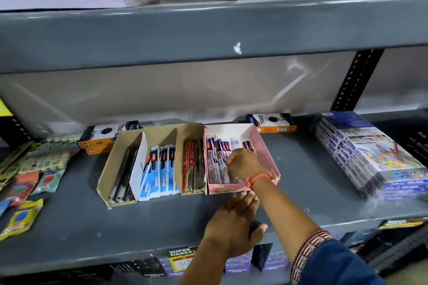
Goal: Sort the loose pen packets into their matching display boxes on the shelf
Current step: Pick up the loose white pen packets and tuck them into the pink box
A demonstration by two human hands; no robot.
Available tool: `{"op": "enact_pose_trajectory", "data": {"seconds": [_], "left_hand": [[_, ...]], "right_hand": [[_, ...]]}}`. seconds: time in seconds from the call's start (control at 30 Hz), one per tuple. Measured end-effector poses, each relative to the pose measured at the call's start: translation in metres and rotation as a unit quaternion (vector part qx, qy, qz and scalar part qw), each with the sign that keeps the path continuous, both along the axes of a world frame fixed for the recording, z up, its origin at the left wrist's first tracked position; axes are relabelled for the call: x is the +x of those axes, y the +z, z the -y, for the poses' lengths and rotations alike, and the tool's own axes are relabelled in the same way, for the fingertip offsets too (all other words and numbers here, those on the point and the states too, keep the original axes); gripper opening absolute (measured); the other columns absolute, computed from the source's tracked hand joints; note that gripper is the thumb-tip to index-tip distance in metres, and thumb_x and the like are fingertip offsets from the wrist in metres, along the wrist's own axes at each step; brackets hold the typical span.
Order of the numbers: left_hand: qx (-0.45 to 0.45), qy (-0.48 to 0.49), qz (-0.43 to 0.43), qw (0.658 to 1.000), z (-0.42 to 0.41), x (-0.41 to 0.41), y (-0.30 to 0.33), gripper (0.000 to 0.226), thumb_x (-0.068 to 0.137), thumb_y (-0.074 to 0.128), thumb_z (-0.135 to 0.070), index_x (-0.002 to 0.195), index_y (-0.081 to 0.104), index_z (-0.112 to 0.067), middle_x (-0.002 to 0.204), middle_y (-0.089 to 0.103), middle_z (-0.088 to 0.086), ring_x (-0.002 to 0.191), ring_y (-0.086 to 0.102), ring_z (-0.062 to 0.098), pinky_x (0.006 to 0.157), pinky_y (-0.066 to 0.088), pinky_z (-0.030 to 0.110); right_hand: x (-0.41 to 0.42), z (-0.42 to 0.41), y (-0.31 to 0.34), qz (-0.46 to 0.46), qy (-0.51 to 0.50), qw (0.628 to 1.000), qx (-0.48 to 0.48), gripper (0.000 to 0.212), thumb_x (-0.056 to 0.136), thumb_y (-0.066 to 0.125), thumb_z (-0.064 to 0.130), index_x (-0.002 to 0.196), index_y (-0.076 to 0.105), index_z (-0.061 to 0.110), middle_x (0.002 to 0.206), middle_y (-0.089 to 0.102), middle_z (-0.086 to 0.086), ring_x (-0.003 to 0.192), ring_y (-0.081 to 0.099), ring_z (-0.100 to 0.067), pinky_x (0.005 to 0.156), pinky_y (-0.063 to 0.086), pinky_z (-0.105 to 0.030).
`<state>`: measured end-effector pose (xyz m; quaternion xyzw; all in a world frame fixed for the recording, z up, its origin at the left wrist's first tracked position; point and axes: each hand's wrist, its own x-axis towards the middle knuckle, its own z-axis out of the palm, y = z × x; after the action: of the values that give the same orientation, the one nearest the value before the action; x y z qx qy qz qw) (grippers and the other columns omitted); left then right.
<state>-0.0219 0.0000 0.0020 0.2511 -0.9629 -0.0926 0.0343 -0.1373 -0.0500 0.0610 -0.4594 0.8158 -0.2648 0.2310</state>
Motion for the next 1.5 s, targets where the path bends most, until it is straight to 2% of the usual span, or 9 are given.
{"op": "enact_pose_trajectory", "data": {"seconds": [0.13,0.23,0.4,0.6,0.83,1.17,1.23,1.33,1.5], "left_hand": [[-0.036,-0.006,-0.051,0.998,0.001,-0.001,-0.011,0.058,0.081,0.036,-0.053,0.115,0.065,-0.016,0.12,0.066,-0.001,0.109,0.061,0.014,0.086,0.051,0.027],[-0.051,-0.002,-0.067,0.996,0.001,-0.001,-0.011,0.056,0.083,0.036,-0.052,0.115,0.065,-0.016,0.119,0.066,0.0,0.109,0.061,0.014,0.088,0.05,0.027],[-0.048,0.006,-0.076,0.996,0.001,0.0,-0.011,0.068,0.095,0.01,-0.051,0.118,0.063,-0.014,0.121,0.065,0.002,0.112,0.059,0.014,0.092,0.047,0.028],[-0.07,-0.004,-0.089,0.994,0.0,0.0,-0.009,0.056,0.082,0.037,-0.05,0.11,0.067,-0.013,0.112,0.07,0.001,0.105,0.063,0.015,0.087,0.05,0.027],[-0.067,-0.01,-0.075,0.995,0.001,-0.002,-0.01,0.055,0.08,0.037,-0.052,0.107,0.069,-0.016,0.109,0.071,-0.002,0.102,0.065,0.011,0.085,0.05,0.024],[-0.063,0.0,-0.069,0.996,0.001,0.0,-0.009,0.056,0.081,0.037,-0.05,0.112,0.066,-0.014,0.115,0.068,0.002,0.108,0.062,0.015,0.086,0.05,0.028],[-0.06,-0.006,-0.063,0.996,0.0,-0.001,-0.007,0.062,0.084,0.032,-0.049,0.121,0.059,-0.008,0.127,0.061,0.009,0.119,0.055,0.021,0.096,0.044,0.034],[-0.015,-0.017,-0.03,0.999,-0.001,-0.002,-0.002,0.08,0.082,0.012,-0.053,0.142,0.029,-0.005,0.151,0.028,0.013,0.14,0.021,0.024,0.114,0.014,0.034],[-0.012,-0.022,-0.033,0.999,0.0,-0.001,-0.002,0.087,0.083,-0.004,-0.062,0.145,0.023,-0.008,0.153,0.024,0.012,0.141,0.016,0.023,0.114,0.008,0.033]], "right_hand": [[-0.02,-0.007,0.009,-0.085,-0.04,0.996,-0.004,0.031,0.085,0.038,-0.002,0.101,0.065,-0.001,0.103,0.07,-0.022,0.097,0.066,-0.037,0.08,0.053,-0.034],[-0.022,-0.014,0.007,-0.128,-0.019,0.989,0.068,0.029,0.086,0.041,0.003,0.108,0.061,-0.001,0.11,0.065,-0.021,0.103,0.063,-0.037,0.082,0.052,-0.039],[-0.012,-0.012,0.002,-0.155,0.041,0.982,0.096,0.025,0.084,0.052,0.011,0.106,0.062,0.003,0.109,0.067,-0.017,0.099,0.065,-0.034,0.083,0.055,-0.038],[-0.006,-0.007,0.001,-0.195,0.063,0.973,0.104,0.036,0.086,0.04,-0.002,0.119,0.054,0.001,0.119,0.061,-0.021,0.109,0.061,-0.036,0.091,0.054,-0.042],[-0.003,-0.007,-0.001,-0.234,0.066,0.963,0.113,0.039,0.089,0.037,0.003,0.126,0.051,0.002,0.126,0.054,-0.021,0.115,0.058,-0.035,0.093,0.05,-0.041],[-0.005,-0.001,-0.001,-0.211,0.058,0.969,0.117,0.041,0.089,0.039,0.004,0.13,0.04,0.001,0.127,0.055,-0.022,0.116,0.057,-0.037,0.092,0.05,-0.042],[-0.005,0.0,-0.001,-0.213,0.057,0.968,0.122,0.042,0.089,0.038,0.003,0.131,0.038,0.001,0.128,0.054,-0.023,0.116,0.057,-0.037,0.091,0.05,-0.042],[-0.004,0.0,-0.002,-0.248,0.061,0.959,0.126,0.042,0.09,0.036,0.003,0.132,0.036,0.002,0.127,0.053,-0.024,0.114,0.058,-0.037,0.089,0.051,-0.042],[-0.001,0.001,-0.006,-0.255,0.06,0.958,0.116,0.048,0.089,0.039,0.001,0.136,0.032,0.007,0.125,0.053,-0.023,0.112,0.058,-0.038,0.088,0.053,-0.044]]}}
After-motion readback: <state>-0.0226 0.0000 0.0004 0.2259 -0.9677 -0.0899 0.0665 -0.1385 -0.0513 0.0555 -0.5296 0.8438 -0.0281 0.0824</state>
